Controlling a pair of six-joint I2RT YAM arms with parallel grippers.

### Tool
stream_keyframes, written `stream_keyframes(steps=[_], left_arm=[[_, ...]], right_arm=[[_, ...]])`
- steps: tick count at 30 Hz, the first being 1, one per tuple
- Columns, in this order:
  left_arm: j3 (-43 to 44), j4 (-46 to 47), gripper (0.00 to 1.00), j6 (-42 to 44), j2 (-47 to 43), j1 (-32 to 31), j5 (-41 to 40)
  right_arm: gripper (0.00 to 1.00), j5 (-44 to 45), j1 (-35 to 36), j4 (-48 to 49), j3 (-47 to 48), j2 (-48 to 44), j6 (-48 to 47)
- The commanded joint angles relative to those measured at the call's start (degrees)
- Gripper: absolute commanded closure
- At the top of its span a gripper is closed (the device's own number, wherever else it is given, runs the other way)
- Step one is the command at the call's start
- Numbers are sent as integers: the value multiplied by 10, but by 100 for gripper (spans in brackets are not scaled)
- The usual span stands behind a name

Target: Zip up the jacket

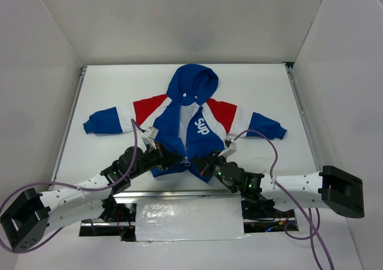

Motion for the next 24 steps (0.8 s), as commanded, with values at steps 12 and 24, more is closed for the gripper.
stream_keyframes(steps=[12,24], left_arm=[[12,20,100,-14,-18,-5,-3],[35,-60,100,-8,-46,-5,-29]], right_arm=[[100,4,-4,37,14,-6,-21],[100,-15,-4,58,-2,-13,-20]])
